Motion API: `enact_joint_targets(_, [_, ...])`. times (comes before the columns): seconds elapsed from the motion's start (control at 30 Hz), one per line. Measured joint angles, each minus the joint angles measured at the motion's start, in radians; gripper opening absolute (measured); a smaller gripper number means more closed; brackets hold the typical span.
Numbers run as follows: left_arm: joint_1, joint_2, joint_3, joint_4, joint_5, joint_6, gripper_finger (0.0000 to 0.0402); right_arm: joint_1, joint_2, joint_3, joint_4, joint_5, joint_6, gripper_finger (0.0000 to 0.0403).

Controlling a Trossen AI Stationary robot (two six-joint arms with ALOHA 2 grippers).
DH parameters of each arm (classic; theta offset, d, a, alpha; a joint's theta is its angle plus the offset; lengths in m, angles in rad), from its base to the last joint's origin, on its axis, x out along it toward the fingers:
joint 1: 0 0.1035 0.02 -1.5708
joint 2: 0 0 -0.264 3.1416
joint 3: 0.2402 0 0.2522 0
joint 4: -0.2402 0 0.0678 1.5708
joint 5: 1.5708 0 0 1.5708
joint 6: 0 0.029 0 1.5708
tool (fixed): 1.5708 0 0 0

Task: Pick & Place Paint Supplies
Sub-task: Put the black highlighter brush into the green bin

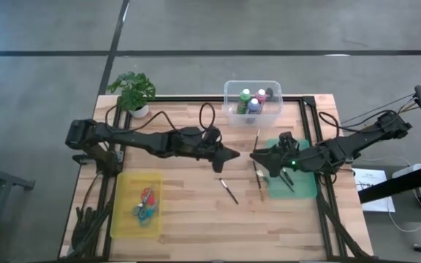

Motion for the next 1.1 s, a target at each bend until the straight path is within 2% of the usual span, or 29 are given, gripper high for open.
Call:
enact_joint_targets(0.33, [-0.005, -0.002, -0.008, -0.106, 0.010, 0.027, 0.0005, 0.005, 0.015, 0.000, -0.004, -0.007, 0.023, 0.0206])
enact_joint_targets(0.43, [-0.007, -0.002, -0.009, -0.174, 0.015, 0.106, 0.0006, 0.005, 0.014, 0.000, -0.023, -0.042, 0.024, 0.0206])
enact_joint_targets(0.5, [-0.017, -0.002, -0.009, -0.229, 0.015, 0.226, 0.0012, 0.007, 0.015, 0.000, -0.034, -0.059, 0.031, 0.0206])
enact_joint_targets(0.6, [-0.031, 0.016, -0.009, -0.282, 0.016, 0.428, 0.0040, 0.011, 0.014, 0.000, -0.033, -0.061, 0.031, 0.0206])
enact_joint_targets(0.8, [-0.052, 0.098, 0.029, -0.322, 0.015, 0.799, 0.0134, 0.011, 0.014, 0.000, -0.033, -0.062, 0.031, 0.0206])
enact_joint_targets(0.97, [-0.053, 0.179, 0.040, -0.329, 0.008, 0.908, 0.0196, 0.011, 0.014, 0.000, -0.028, -0.065, 0.034, 0.0206])
enact_joint_targets(1.1, [-0.051, 0.217, 0.040, -0.329, 0.009, 0.925, 0.0207, 0.016, 0.014, 0.000, -0.029, -0.065, 0.034, 0.0206])
